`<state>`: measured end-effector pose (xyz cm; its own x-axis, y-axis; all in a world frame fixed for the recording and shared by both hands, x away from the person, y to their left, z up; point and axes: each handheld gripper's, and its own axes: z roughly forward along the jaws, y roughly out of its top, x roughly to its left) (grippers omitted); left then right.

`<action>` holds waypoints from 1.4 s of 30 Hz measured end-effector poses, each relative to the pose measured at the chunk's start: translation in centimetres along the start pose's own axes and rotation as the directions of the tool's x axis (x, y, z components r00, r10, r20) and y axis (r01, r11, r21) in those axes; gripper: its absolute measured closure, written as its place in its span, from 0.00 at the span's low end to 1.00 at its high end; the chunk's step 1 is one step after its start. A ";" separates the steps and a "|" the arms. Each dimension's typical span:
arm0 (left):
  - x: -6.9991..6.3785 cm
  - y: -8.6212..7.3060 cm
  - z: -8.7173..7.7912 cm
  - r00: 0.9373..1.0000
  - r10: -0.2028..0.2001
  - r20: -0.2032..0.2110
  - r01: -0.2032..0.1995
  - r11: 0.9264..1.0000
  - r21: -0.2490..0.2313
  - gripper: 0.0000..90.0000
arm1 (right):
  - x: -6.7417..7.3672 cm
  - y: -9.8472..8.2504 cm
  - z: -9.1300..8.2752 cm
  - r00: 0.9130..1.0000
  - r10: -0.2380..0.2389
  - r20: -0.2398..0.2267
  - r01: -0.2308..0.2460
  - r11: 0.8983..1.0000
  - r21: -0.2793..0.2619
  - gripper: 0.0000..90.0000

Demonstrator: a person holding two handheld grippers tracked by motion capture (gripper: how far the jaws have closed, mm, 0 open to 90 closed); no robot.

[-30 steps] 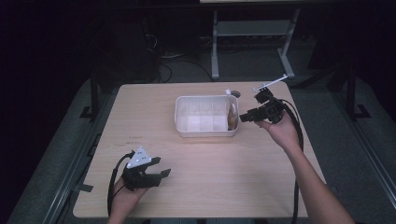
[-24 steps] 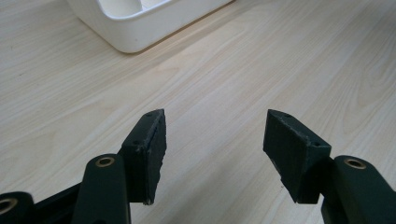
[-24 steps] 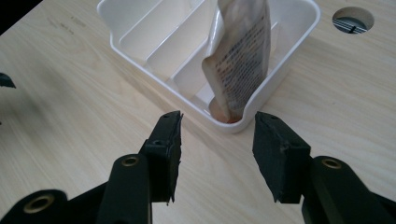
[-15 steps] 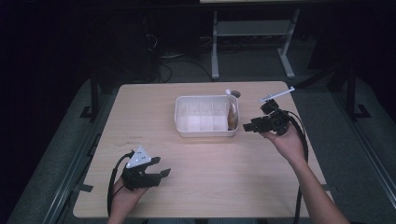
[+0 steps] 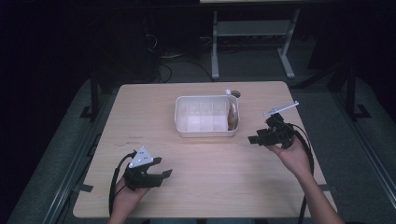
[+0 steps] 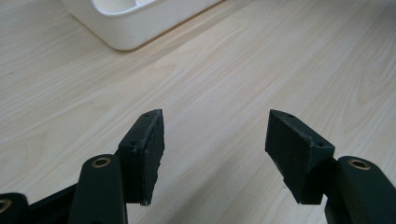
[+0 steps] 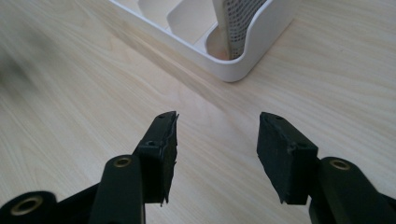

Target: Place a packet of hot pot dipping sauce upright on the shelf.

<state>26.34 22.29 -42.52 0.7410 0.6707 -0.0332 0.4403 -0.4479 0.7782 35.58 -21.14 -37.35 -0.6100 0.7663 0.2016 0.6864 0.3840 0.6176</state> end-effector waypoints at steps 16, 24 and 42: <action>0.4 -0.1 -0.1 1.000 -0.017 -0.008 0.017 1.000 -0.012 0.39 | 0.0 -3.2 0.3 1.000 -0.001 0.006 0.001 1.000 -0.010 0.51; 0.4 0.0 -0.2 1.000 -0.023 -0.011 0.023 0.999 -0.023 0.38 | -0.1 -5.5 0.2 1.000 0.008 -0.001 -0.008 1.000 -0.025 0.50; 0.2 0.1 0.0 1.000 -0.011 -0.005 0.011 1.000 -0.020 0.38 | 0.1 -10.3 -0.3 0.998 0.058 -0.006 -0.058 0.998 -0.040 0.47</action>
<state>26.49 22.37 -42.48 0.7335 0.6786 -0.0387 0.4384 -0.4288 0.7899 28.32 -25.15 -43.48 -0.5718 0.7840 0.2415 0.7040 0.3178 0.6351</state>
